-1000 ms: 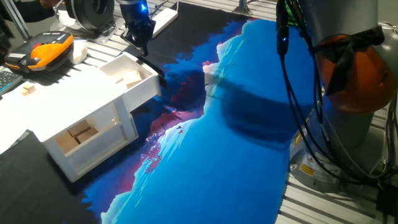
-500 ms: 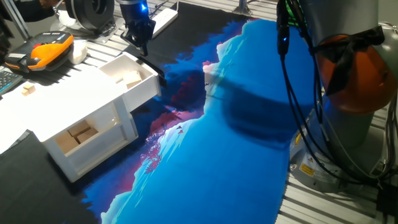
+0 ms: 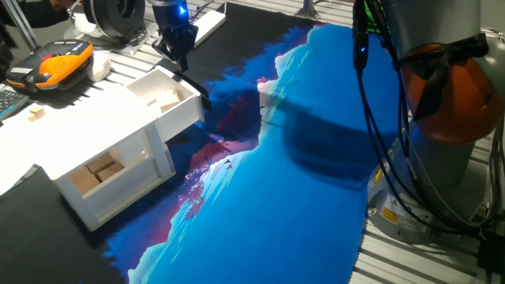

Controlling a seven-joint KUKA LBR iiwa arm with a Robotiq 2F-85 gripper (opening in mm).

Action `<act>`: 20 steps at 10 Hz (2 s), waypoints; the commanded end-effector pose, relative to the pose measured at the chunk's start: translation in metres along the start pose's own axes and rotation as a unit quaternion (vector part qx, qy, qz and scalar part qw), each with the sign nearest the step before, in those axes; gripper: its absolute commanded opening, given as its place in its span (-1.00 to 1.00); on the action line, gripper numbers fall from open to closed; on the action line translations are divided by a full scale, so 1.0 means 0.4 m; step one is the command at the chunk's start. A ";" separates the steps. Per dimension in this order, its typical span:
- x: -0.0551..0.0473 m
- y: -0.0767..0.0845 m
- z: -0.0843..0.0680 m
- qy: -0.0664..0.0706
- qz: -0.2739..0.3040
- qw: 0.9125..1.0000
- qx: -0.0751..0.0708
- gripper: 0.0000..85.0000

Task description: Grasp the handle and close the drawer

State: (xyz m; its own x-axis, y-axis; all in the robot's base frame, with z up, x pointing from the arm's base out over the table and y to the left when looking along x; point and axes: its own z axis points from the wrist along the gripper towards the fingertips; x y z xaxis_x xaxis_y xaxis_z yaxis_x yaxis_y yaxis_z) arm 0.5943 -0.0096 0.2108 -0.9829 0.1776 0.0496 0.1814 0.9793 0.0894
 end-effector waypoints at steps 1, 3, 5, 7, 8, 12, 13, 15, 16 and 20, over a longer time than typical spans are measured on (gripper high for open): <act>0.000 -0.001 0.000 -0.001 0.001 1.000 0.005 -0.60; -0.001 0.000 0.000 -0.004 -0.002 1.000 0.005 -0.60; -0.002 0.001 0.000 -0.007 0.005 1.000 0.007 -0.20; -0.005 0.003 0.000 -0.009 0.006 1.000 0.008 -0.20; -0.008 0.006 0.002 -0.008 0.004 1.000 0.009 -0.20; -0.011 0.006 0.002 -0.002 0.005 1.000 0.008 -0.60; -0.013 0.007 0.003 -0.002 0.003 1.000 0.008 -0.60; -0.019 0.009 -0.001 0.000 0.004 1.000 0.008 -0.60; -0.023 0.011 -0.002 0.001 0.005 1.000 0.008 -0.60; -0.012 0.007 0.001 0.002 0.002 1.000 0.009 -0.60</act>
State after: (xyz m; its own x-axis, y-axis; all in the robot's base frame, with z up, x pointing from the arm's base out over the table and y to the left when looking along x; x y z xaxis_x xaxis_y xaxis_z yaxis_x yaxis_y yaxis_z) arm 0.5970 -0.0082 0.2096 -0.9826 0.1786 0.0514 0.1820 0.9806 0.0723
